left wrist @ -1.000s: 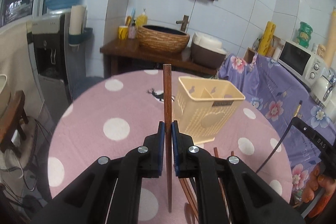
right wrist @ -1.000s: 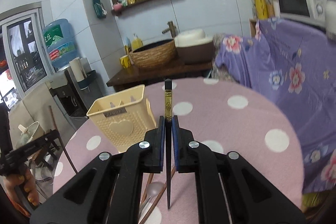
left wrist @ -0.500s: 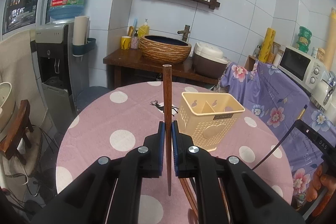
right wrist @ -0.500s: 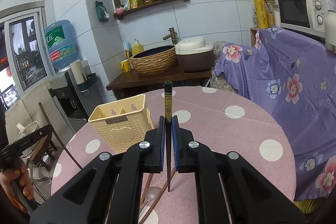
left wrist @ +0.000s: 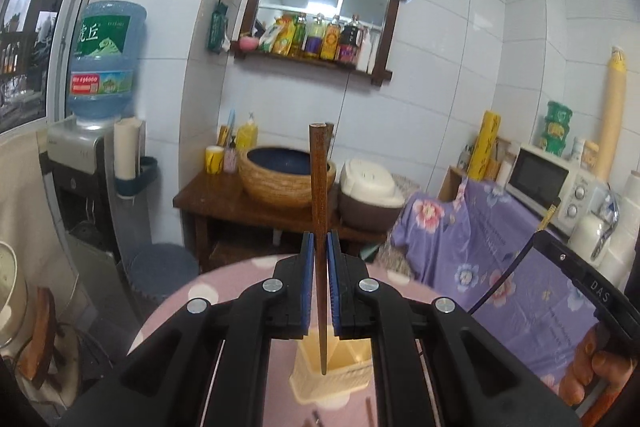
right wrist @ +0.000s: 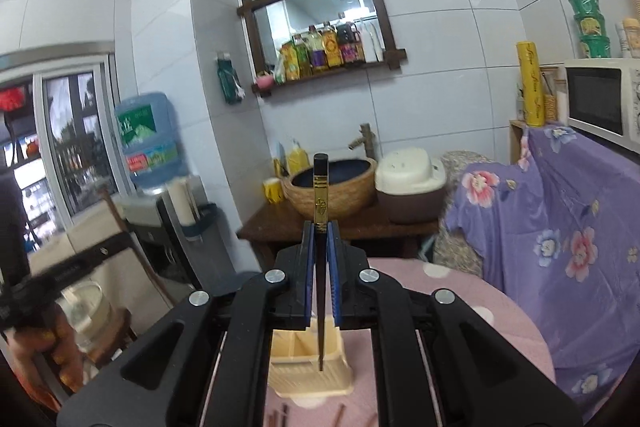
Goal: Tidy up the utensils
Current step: 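Lift both held chopsticks upright and lower them into the beige basket, then open both grippers to release the chopsticks and withdraw from the basket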
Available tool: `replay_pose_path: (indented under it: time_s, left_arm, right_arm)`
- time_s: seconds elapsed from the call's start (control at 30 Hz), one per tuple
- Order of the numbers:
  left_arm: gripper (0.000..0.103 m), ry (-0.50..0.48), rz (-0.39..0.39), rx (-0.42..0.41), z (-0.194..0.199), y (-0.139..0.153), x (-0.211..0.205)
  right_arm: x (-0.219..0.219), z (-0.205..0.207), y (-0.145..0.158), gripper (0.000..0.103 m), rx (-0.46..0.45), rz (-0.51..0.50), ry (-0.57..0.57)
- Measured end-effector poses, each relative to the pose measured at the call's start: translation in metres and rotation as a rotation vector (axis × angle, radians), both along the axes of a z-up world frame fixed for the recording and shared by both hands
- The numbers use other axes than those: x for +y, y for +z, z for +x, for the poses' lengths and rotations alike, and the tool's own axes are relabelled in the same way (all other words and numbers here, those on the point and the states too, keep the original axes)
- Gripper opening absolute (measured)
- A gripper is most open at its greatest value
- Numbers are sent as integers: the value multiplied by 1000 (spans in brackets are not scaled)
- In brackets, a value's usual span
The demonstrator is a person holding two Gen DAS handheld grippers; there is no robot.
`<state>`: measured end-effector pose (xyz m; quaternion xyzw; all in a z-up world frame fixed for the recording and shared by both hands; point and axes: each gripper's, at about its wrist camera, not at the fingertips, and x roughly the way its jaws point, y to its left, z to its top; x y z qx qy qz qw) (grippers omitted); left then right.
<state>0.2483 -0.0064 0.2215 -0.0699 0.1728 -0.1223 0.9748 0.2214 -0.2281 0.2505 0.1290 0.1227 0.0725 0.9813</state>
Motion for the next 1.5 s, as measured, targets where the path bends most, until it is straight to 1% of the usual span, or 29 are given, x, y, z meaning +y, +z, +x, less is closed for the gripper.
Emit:
replay_pose_path:
  time_s: [0.07, 0.1, 0.17, 0.27, 0.4, 0.5, 0.63, 0.77, 0.93, 1.13, 1.23, 1.27, 1.3, 1.33, 1.37, 1.4, 1.43, 1.5]
  left_arm:
    - [8, 24, 0, -7, 14, -2, -10]
    - [8, 25, -9, 6, 21, -6, -15]
    - [8, 37, -13, 35, 34, -21, -23]
    - [8, 42, -16, 86, 48, -55, -31]
    - [8, 42, -14, 151, 58, -90, -32]
    - [8, 36, -23, 189, 63, -107, -30]
    - [8, 34, -23, 227, 66, -124, -29]
    - [8, 26, -23, 262, 69, -137, -28]
    - [8, 30, -41, 308, 75, -150, -25]
    - [8, 29, -22, 294, 70, -149, -27]
    - [9, 18, -26, 289, 65, -146, -25]
    - [14, 16, -27, 282, 62, -145, -24]
    - [29, 15, -27, 273, 58, -144, -23]
    - [39, 13, -30, 259, 52, -142, -21]
    - [56, 11, -33, 240, 45, -141, -18]
    - [63, 12, -33, 223, 37, -141, -15]
    - [64, 14, -27, 215, 30, -141, -14]
    - [69, 16, -13, 212, 17, -143, -8]
  right_arm:
    - [8, 10, 7, 8, -23, -6, -11]
    - [14, 17, 5, 8, -27, -18, -17]
    - [23, 31, -6, 8, -5, -34, -26]
    - [30, 50, -36, 8, 47, -33, -34]
    - [35, 66, -76, 8, 123, -29, -29]
    - [38, 73, -101, 8, 169, -29, -18]
    - [36, 79, -122, 8, 215, -10, -8]
    - [32, 80, -132, 8, 229, 8, -15]
    - [30, 80, -134, 8, 224, 18, -17]
    - [26, 80, -135, 8, 222, 28, -25]
    - [24, 78, -135, 8, 219, 28, -30]
    - [25, 77, -135, 8, 217, 23, -30]
    - [25, 76, -135, 10, 214, 19, -29]
    - [26, 73, -135, 16, 209, 14, -25]
    - [27, 69, -136, 22, 203, 6, -19]
    - [28, 65, -136, 38, 195, -1, -13]
    - [29, 59, -136, 51, 184, -6, -11]
    - [31, 44, -138, 53, 155, -24, -24]
